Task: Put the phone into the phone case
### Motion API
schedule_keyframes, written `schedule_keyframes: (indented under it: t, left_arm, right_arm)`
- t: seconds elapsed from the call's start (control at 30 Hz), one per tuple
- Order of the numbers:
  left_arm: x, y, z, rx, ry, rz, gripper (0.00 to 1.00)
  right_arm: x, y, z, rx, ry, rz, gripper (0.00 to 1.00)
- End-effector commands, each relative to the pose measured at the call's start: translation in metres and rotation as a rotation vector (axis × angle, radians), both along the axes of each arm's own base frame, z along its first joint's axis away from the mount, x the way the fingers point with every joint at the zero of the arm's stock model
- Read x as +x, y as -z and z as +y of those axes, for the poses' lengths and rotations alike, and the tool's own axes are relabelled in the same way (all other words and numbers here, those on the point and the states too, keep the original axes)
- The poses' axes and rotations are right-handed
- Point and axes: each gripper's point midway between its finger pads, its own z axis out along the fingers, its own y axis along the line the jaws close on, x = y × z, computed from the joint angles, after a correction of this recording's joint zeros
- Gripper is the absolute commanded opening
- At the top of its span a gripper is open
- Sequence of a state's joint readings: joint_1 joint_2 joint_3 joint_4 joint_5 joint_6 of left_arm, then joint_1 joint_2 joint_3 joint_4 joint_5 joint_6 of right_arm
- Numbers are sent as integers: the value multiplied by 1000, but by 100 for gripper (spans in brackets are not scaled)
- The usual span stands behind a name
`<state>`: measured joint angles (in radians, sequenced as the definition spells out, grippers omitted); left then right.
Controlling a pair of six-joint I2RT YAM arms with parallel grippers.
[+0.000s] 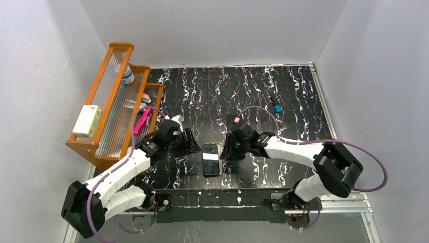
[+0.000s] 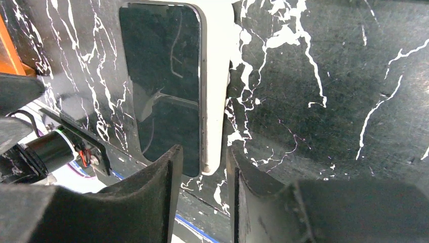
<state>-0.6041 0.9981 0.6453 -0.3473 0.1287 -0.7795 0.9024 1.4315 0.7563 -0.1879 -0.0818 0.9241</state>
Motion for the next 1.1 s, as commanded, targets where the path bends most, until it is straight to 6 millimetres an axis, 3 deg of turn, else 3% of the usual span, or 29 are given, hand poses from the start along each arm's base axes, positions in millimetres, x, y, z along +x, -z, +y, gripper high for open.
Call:
schedule_keyframes:
  t: [0.0,0.37,0.7,1.07]
  left_arm:
    - [-7,15,-18,-85,28,54,51]
    - [-18,56,-27,-129,20,127,41]
    - [-19,69,-36,-167,20,151,37]
    - [-12,72,-42,-174,17,138,24]
  right_arm:
    - [5,-10,9,92,-25,-34,43]
    - [12,3,9,105,-27,-24,35]
    - [9,17,5,89,-27,8,35]
    - [10,24,10,112,-42,21,34]
